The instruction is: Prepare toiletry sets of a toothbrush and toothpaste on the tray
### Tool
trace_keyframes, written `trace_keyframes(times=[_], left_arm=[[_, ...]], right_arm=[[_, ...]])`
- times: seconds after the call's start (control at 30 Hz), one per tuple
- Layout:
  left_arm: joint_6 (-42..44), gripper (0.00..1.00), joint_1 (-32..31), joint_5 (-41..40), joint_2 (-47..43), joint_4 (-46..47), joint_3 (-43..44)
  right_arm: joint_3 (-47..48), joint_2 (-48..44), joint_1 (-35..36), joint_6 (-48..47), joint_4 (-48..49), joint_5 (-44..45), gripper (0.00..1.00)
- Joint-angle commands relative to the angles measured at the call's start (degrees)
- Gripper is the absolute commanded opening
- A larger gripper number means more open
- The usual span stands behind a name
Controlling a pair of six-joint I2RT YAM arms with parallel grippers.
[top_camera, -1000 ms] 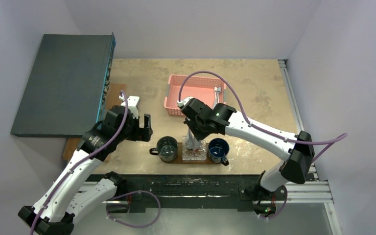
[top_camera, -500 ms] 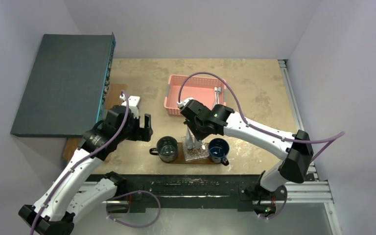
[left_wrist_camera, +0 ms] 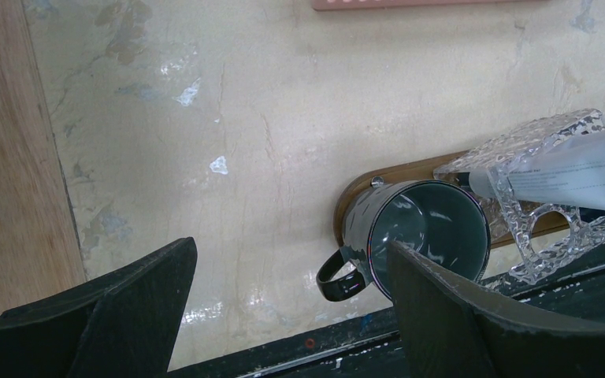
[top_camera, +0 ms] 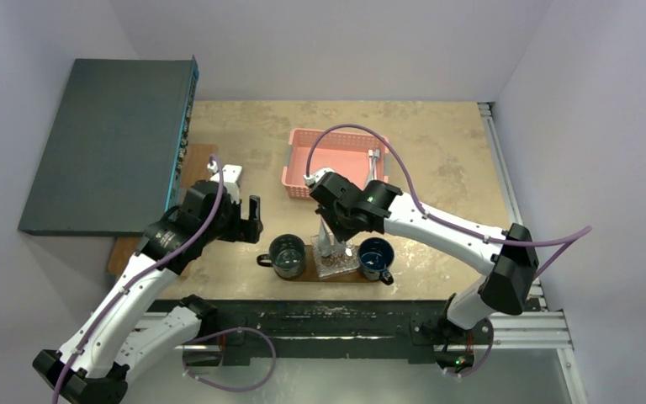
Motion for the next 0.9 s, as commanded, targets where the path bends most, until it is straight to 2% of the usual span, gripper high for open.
trace_keyframes(times=[0.0,0.07,0.33,0.47,0.87], left_arm=[[1.0,0.89,0.3,-0.4,-0.1,1.8,0.5],[1.0,0.89,0.3,-0.4,-0.1,1.8,0.5],[1.1,0.89,0.3,-0.3,-0.3,1.8,0.5],[1.1,0.89,0.3,-0.3,-0.4,1.7,0.4],[1.0,0.89,0.3,-0.1,-0.8,1.6,0.3]], right_arm=[[-0.7,-0.9,0.5,1.0,2.5,1.2,0.08],[-0.8,-1.2,0.7,1.3,2.6,1.1,0.14],[0.0,-2.7,1.2,2.1,2.0,1.0,0.20],[0.8,-3.2,1.6,2.8,0.9,2.1,0.32],[1.5,-8.6,2.3,5.8,-2.1,3.8,0.40]])
